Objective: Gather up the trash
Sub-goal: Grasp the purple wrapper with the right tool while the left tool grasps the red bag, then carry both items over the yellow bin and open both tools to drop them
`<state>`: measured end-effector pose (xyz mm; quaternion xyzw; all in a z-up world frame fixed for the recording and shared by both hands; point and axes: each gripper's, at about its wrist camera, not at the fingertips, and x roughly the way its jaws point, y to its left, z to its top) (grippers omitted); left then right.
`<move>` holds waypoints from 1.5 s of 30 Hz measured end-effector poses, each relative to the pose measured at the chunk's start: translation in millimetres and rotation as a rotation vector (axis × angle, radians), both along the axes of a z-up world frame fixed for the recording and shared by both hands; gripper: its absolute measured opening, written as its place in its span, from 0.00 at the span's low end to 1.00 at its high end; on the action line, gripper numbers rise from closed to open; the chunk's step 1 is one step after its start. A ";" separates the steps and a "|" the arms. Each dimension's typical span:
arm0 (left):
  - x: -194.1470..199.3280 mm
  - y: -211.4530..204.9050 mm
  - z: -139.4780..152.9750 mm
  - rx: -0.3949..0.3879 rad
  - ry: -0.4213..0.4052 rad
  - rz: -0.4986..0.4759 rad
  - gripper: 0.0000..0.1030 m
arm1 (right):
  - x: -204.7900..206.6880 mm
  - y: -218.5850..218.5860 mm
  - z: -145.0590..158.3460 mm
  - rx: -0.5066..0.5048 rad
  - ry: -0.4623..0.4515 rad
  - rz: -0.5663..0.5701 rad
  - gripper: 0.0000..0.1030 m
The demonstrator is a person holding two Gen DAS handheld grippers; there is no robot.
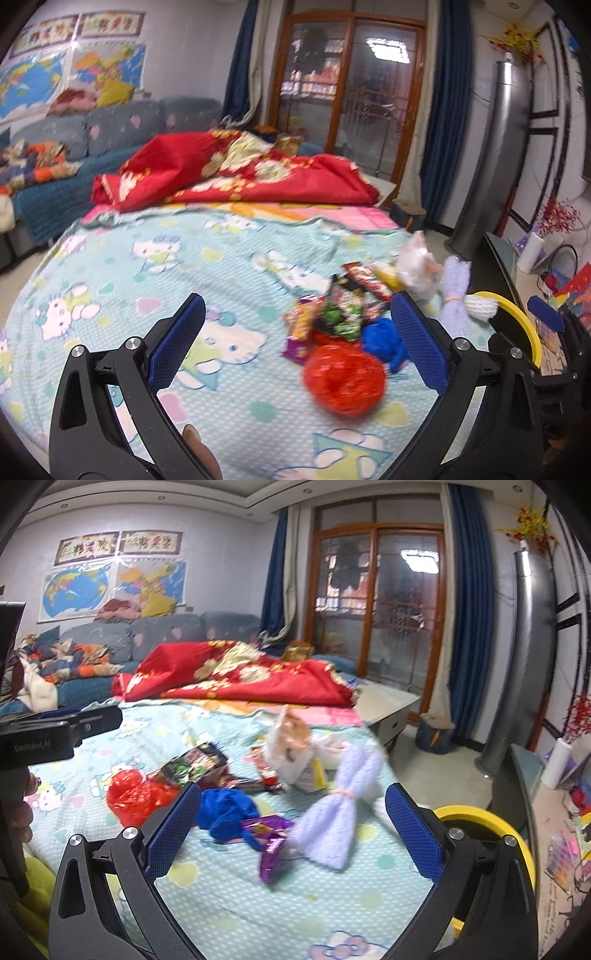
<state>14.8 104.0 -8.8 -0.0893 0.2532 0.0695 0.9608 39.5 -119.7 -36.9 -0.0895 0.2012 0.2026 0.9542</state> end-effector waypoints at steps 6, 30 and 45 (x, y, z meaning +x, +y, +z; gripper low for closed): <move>8.4 24.4 -24.0 -0.100 0.087 -0.021 0.90 | 13.3 18.2 -14.8 -0.027 0.092 0.007 0.93; 27.9 -16.4 -52.6 -0.252 0.244 -0.342 0.24 | 35.9 3.1 -41.5 0.054 0.342 0.047 0.11; -3.2 -29.3 19.5 -0.226 0.054 -0.402 0.15 | 18.6 -16.7 -7.4 0.126 0.236 0.073 0.11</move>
